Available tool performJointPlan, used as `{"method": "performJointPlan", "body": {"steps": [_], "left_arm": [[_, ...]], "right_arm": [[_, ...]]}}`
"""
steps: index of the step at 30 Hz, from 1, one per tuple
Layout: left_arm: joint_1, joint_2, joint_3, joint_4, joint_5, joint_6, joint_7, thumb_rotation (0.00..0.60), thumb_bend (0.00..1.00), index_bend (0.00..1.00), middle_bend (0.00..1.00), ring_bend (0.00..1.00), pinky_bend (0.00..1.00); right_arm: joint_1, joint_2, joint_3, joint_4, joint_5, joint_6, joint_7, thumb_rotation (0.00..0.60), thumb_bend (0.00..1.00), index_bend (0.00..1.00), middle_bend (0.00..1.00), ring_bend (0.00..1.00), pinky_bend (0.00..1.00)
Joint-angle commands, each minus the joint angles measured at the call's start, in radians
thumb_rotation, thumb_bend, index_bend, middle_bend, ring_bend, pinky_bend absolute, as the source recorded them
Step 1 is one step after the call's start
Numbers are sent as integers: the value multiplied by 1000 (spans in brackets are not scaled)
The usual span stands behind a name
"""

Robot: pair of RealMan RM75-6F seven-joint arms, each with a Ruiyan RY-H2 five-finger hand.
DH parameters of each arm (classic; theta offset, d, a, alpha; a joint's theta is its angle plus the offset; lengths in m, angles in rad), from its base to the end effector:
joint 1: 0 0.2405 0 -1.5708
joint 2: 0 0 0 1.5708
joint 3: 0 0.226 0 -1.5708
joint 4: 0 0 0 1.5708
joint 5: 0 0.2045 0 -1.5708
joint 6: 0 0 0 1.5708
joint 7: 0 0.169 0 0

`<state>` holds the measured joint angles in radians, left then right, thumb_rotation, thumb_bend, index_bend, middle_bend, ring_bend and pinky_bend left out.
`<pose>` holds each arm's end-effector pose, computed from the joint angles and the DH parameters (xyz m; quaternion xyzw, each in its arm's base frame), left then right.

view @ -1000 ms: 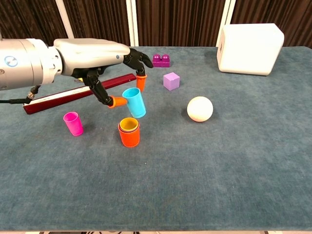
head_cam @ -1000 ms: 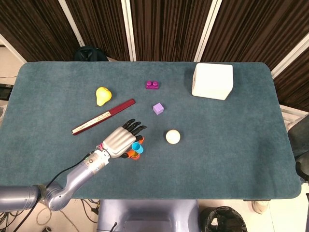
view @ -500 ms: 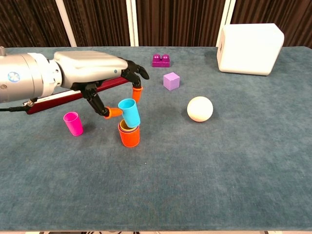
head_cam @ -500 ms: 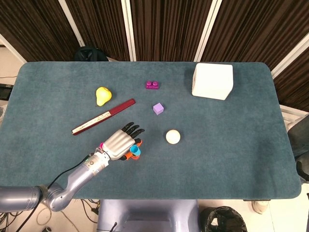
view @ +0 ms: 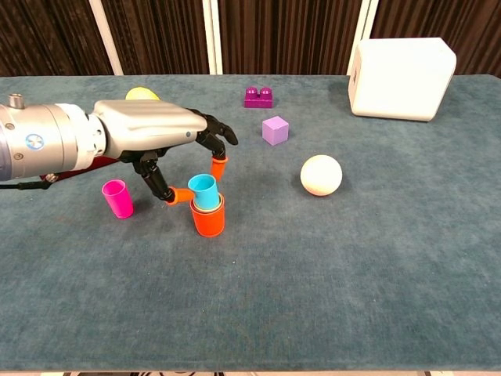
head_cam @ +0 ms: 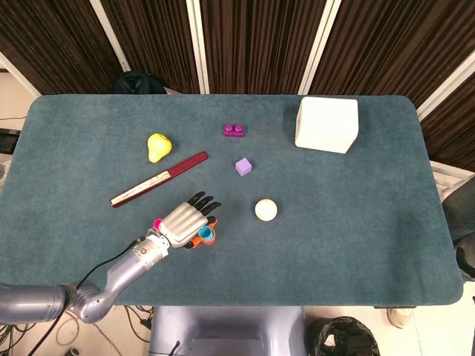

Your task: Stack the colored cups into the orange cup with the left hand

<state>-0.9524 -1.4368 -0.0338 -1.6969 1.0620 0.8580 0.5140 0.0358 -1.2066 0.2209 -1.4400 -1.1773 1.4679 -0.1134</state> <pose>-0.0673 0.3058 -0.0399 -0.8603 -0.2723 -0.2976 0.3117 -0.3520 -0.2106 0.1930 0.4644 -0.3799 0.3043 0.7399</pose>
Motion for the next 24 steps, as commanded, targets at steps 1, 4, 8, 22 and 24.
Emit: {"method": "performJointPlan", "body": {"steps": [1,4,8,22,24], "left_arm": [[-2,5,6,-3,-13,-2,20,600,361,395,87,0,0],[-7,9,11,-5,-33,-5,46,600,342,261,76,0,0],[-23,19,24,-13,-85,-20,100,600,306,80,55,0,0],[2,87,14,-94,-77,78,116,600,277,187,78,0,0],[18,114,27,-107,-68,97,117,600,278,199,78,0,0]], "right_arm": [[0,0,0,0,0,1,0,600,419,36,0,35,10],[0,0,0,-1,-1,2,-1,600,420,36,0,35,10],[-1,0,0,-1,1,2,-2,600,420,36,0,35,10],[-3,-1,3,-6,1,9,-1,600,420,36,0,35,11],[-2,-1,2,-6,1,7,-2,600,420,36,0,35,11]]}}
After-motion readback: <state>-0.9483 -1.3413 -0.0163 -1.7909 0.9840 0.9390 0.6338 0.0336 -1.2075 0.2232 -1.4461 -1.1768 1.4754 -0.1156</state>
